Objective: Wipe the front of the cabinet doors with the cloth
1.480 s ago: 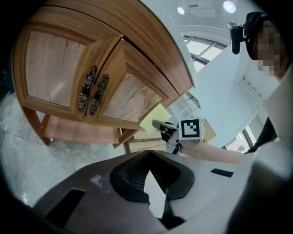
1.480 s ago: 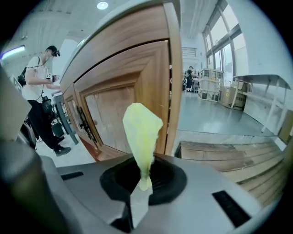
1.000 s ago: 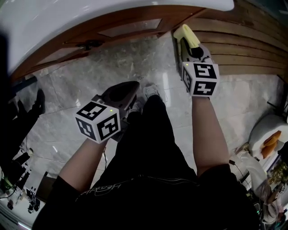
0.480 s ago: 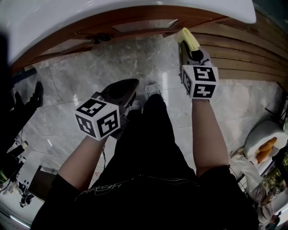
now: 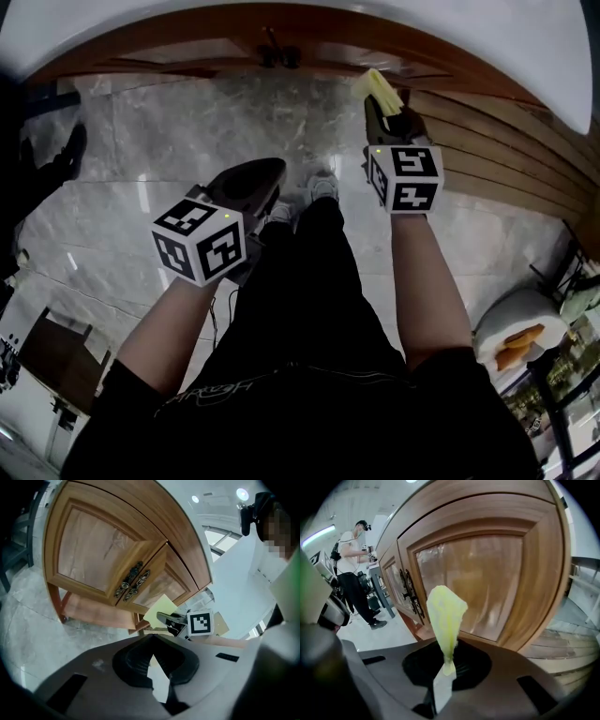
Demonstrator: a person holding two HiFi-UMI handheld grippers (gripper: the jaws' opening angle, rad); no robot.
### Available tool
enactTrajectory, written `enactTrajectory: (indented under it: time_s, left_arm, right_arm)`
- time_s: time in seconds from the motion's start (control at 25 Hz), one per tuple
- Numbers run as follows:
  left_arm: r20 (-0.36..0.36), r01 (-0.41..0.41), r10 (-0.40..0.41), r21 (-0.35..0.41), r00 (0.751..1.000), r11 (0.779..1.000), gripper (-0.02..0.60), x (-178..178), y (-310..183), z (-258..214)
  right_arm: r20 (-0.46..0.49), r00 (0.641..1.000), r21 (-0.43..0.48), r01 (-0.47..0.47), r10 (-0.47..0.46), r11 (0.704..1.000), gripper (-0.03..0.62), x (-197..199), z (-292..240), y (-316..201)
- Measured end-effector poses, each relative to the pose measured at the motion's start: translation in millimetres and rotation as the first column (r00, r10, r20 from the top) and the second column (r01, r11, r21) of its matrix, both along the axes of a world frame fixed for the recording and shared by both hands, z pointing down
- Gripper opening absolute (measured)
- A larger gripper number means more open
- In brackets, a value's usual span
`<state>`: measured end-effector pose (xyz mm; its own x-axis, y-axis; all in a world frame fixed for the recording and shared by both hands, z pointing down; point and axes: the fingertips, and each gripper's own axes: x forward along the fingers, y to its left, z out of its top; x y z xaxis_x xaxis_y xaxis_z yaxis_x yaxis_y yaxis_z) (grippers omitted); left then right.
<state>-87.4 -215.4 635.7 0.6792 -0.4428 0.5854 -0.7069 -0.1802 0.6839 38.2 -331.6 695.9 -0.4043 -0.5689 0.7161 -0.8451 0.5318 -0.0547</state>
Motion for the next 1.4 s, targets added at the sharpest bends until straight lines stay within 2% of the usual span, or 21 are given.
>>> enactTrajectory:
  time_s: [0.32, 0.64, 0.92, 1.4]
  left_arm:
    - [0.007, 0.138, -0.138, -0.018, 0.990, 0.990, 0.006, -53.6, 17.1, 9.0]
    - [0.012, 0.239, -0.239, -0.031, 0.971, 0.971, 0.006, -91.4, 31.2, 14.9]
    - [0.026, 0.283, -0.282, -0.027, 0.959, 0.959, 0.006, -113.4, 34.0, 15.3]
    - [0.024, 0.225, -0.225, -0.033, 0.974, 0.974, 0.006, -90.5, 26.5, 16.6]
  right_arm:
    - [0.001, 0.985, -0.033, 0.172, -0.172, 0.985, 0.040, -73.6, 17.1, 14.5]
    - [-0.013, 0.966, -0.044, 0.257, -0.257, 0.965, 0.040, -114.3, 37.8, 15.9]
    - [-0.006, 0.973, -0.030, 0.232, -0.232, 0.972, 0.040, -125.3, 41.5, 0.0]
    - [0.029, 0.986, -0.028, 0.167, -0.166, 0.986, 0.040, -113.7, 43.2, -12.8]
